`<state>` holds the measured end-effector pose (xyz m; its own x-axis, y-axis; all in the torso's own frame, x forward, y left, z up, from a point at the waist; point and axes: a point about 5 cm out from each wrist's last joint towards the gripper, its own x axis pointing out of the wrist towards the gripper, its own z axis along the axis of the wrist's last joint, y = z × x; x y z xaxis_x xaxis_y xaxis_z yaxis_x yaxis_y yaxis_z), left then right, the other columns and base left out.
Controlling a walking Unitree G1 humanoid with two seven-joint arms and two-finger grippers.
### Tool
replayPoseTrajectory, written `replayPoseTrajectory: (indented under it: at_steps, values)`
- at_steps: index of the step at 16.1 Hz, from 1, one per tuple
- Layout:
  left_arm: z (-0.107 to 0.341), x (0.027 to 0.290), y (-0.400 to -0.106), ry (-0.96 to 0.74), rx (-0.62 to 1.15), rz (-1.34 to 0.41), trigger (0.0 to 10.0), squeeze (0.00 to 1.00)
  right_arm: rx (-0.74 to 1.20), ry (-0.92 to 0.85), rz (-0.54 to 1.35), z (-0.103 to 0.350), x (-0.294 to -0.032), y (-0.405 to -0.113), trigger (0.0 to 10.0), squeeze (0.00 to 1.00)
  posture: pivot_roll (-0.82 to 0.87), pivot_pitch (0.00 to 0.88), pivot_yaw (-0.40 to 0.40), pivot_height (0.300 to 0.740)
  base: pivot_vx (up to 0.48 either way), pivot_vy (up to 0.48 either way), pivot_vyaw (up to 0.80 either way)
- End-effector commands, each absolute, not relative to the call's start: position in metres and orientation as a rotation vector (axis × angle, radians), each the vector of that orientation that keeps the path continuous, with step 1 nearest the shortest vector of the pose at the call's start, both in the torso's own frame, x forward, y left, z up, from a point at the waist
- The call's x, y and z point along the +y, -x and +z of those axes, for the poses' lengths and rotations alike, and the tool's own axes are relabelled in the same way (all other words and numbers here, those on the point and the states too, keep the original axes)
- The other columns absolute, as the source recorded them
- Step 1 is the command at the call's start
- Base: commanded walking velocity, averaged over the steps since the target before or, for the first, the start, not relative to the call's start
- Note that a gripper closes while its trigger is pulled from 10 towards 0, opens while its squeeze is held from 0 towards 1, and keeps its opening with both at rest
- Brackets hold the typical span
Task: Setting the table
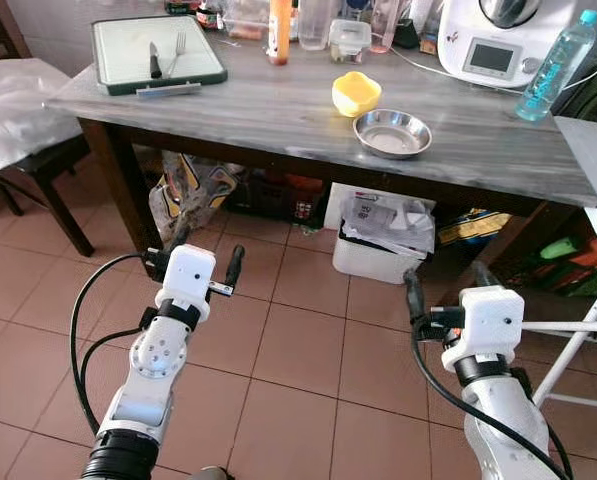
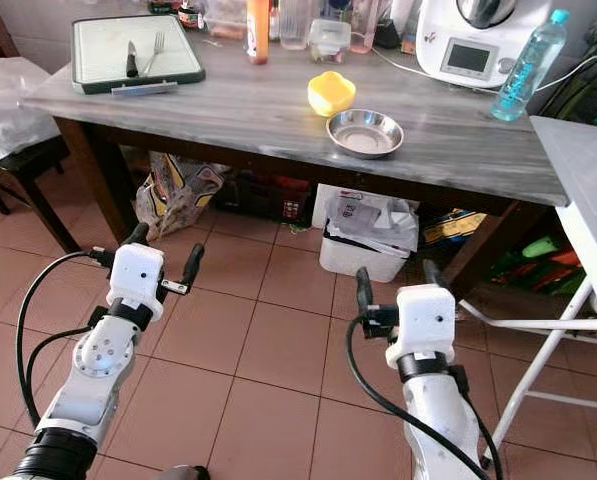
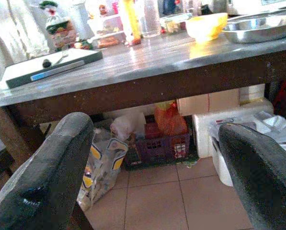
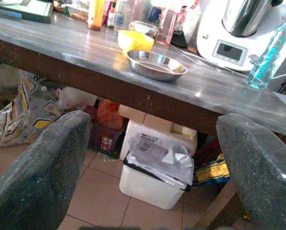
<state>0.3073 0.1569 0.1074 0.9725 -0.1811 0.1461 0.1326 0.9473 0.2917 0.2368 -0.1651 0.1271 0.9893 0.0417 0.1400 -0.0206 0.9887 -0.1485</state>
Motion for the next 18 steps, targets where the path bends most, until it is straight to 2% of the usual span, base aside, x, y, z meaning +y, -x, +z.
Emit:
replayPoseTrajectory:
  at_steps: [1, 6, 18]
  values:
    - [0.106, 0.153, -0.308, -0.287, -0.168, -0.157, 10.0, 0.0, -0.132, 0.135, 0.018, 0.124, -0.169, -0.238, 10.0, 0.0, 0.2, 0.096, -0.105, 0.74, 0.0, 0.0, 0.0]
    - [0.107, 0.145, -0.308, -0.266, -0.172, -0.155, 10.0, 0.0, -0.137, 0.117, 0.032, 0.124, -0.162, -0.248, 10.0, 0.0, 0.21, 0.086, -0.106, 0.74, 0.0, 0.0, -0.53]
    - [0.102, 0.141, -0.305, -0.265, -0.151, -0.168, 10.0, 0.0, -0.144, 0.112, 0.032, 0.122, -0.159, -0.251, 10.0, 0.0, 0.22, 0.124, -0.096, 0.74, 0.0, 0.0, 0.0]
